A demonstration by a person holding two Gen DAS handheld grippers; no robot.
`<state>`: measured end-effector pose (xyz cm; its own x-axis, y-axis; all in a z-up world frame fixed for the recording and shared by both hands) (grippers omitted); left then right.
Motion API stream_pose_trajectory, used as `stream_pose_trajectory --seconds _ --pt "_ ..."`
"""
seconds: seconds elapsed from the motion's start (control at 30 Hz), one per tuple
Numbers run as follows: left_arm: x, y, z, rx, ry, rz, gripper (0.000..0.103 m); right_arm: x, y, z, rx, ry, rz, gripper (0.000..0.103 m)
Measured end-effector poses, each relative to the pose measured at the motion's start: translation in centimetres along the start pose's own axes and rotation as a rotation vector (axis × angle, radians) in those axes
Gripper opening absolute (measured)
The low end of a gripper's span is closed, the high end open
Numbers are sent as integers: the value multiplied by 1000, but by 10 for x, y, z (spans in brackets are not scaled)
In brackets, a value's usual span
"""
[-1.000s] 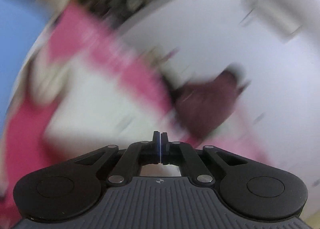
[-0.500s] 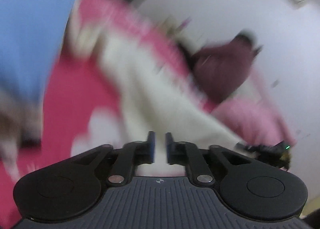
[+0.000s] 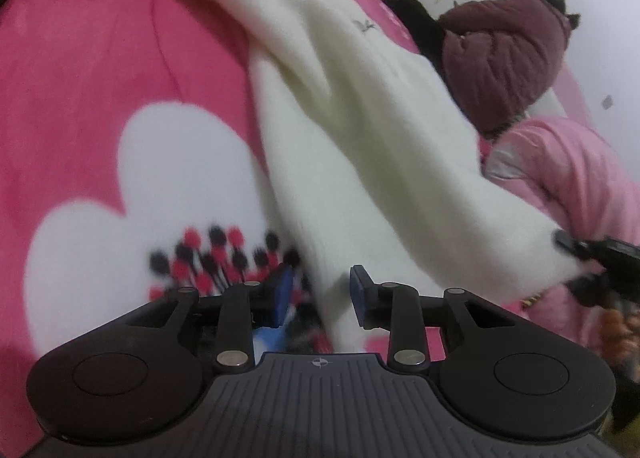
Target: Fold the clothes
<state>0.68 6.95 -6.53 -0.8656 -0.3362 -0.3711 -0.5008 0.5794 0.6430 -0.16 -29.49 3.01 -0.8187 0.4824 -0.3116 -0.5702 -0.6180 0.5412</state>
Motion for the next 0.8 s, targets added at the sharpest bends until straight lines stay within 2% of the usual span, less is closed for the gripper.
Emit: stream_pose_trajectory --seconds 0.07,0.1,0.17,0.23,0.33,0.43,0.47,0.57,0.63,0.7,0.8 --pt "-1 -5 2 -7 9 -18 29 1 -1 -3 0 1 -2 10" --pt "-4 -7 1 -23 19 -41 18 1 -2 -5 6 3 -1 10" --pt "-11 -6 -3 -35 49 -84 7 2 -5 -8 20 6 4 10" --pt "-21 3 -7 -23 89 -125 6 -1 -10 -7 42 26 13 10" --pt "-75 65 -51 105 50 -284 5 -30 -12 20 81 131 -7 9" --pt "-132 170 -107 231 -72 -440 5 -62 10 86 10 272 -64 9" --pt "-141 200 -117 247 -99 -456 5 -73 19 110 -19 320 -84 9" --pt "-141 265 -124 230 -128 -432 5 -66 49 160 -117 406 -61 9" --pt "-116 278 -114 141 -136 -372 5 -38 55 163 -115 418 34 9" --pt "-77 269 -95 55 -121 -283 5 4 47 139 -44 411 158 9" --pt "-17 231 -55 -38 -60 -110 5 64 20 75 85 316 348 9"
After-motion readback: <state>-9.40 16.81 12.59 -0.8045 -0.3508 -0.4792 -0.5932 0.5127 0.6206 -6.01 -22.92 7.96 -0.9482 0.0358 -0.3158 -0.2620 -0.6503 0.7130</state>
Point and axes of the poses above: each gripper's, at about its wrist camera, not at the fingertips, and y roughly against the way its jaws point, z to its left, x to its underside, the point moved 9 cm from there along -y, roughly the way its jaws point, and after that the axes turned 3 degrees about y, right-handed, at the moved point
